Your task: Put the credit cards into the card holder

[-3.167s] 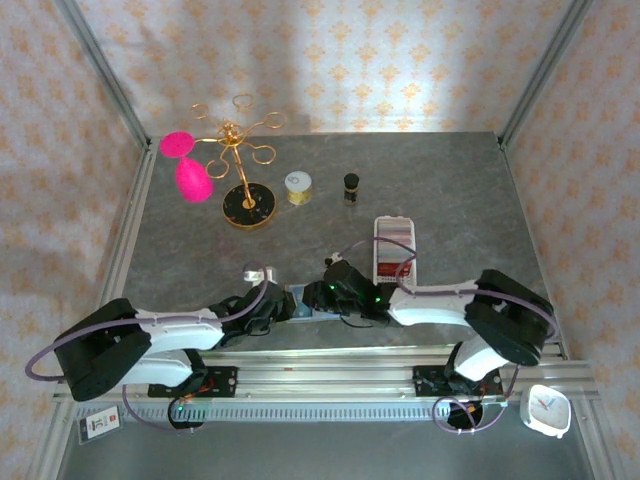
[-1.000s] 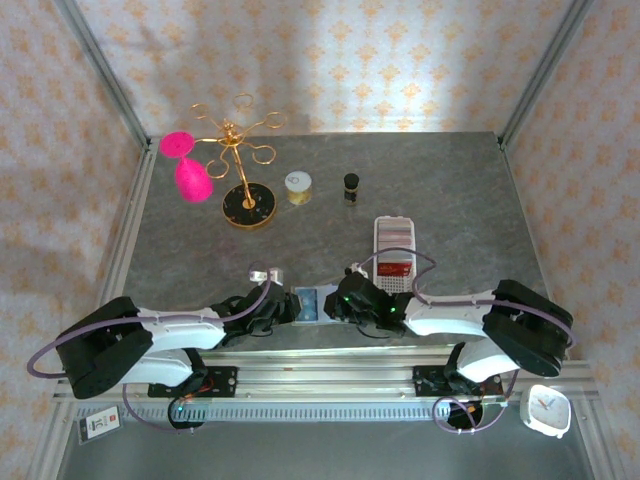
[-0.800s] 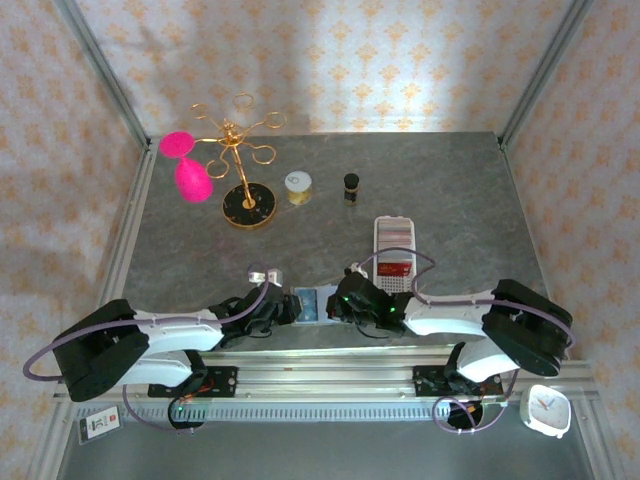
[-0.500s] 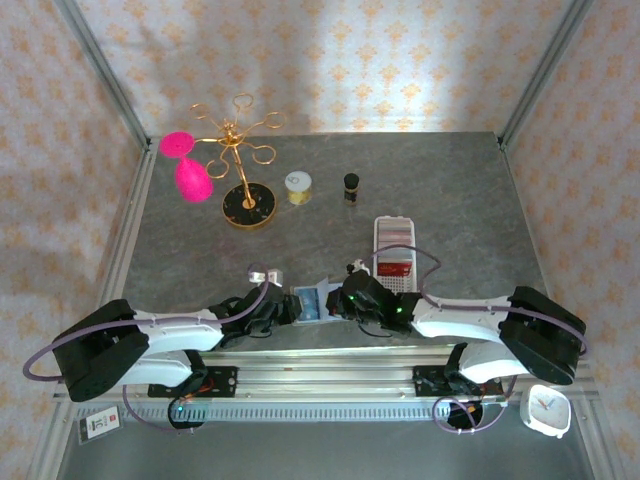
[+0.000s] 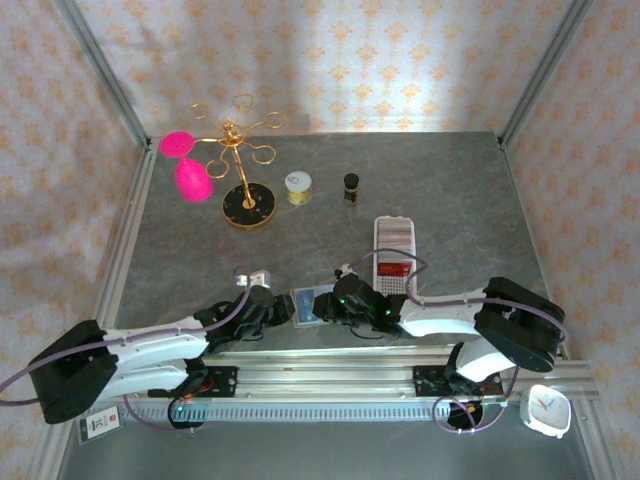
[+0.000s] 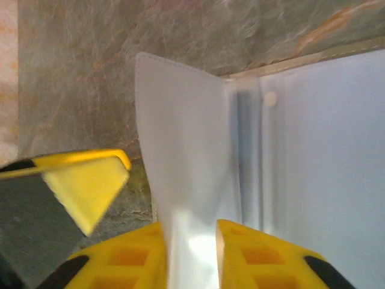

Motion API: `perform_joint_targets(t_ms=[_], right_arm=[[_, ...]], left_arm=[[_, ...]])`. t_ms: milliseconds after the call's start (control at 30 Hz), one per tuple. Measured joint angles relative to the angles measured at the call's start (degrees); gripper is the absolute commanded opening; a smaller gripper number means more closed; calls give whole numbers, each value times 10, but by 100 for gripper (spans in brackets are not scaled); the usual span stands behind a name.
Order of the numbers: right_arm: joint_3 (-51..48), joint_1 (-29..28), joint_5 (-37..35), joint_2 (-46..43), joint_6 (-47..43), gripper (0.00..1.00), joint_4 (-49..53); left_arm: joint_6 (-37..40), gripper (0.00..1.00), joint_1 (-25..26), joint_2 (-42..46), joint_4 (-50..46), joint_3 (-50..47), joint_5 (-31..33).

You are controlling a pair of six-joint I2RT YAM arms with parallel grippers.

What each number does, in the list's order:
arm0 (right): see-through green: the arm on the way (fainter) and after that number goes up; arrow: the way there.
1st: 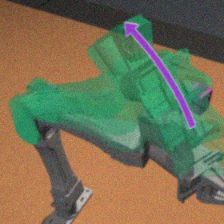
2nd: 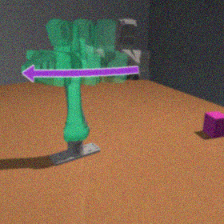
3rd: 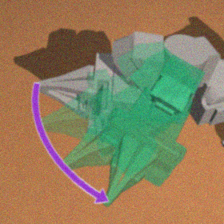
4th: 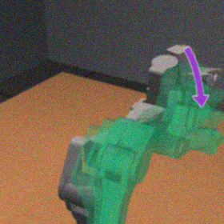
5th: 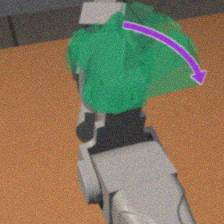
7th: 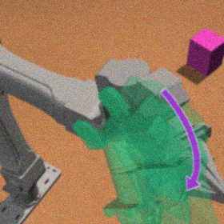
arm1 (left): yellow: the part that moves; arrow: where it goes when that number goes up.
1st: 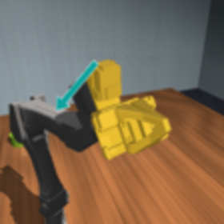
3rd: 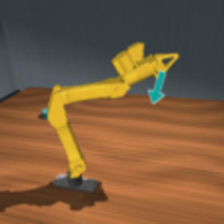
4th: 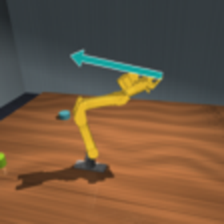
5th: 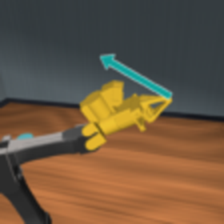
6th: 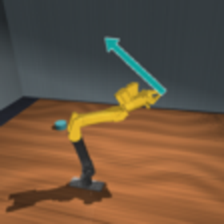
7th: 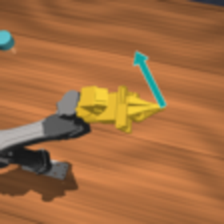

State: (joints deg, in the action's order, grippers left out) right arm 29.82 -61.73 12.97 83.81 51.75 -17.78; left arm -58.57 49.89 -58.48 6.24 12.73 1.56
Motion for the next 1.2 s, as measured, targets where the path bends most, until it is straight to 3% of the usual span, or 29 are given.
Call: perform_joint_targets(t_ms=[100,333,467,567,700,800,1033,1133,1200], right_arm=[[14,-6,16,20,1,38,-20],[27,-7,27,20,-10,65,-55],[37,-7,11,-27,-55,72,-18],[58,-7,-26,-90,-126,78,31],[86,-7,-87,-188,-269,81,82],[98,-7,-119,-255,-418,100,113],[105,-1,-190,-318,-770,100,232],[92,47,-188,-339,-901,98,286],[82,119,-170,-349,-986,96,321]], left_arm=[[-17,47,0,45,-42,-1,35],[-36,55,0,125,-100,-10,69],[-32,63,0,149,-101,-10,65],[-28,64,0,155,-99,-10,59],[-21,64,0,156,-98,-10,49],[-14,64,0,156,-94,-9,45],[-2,63,0,154,-77,-4,36],[6,63,0,142,-68,-3,32],[13,63,0,133,-61,-3,30]])
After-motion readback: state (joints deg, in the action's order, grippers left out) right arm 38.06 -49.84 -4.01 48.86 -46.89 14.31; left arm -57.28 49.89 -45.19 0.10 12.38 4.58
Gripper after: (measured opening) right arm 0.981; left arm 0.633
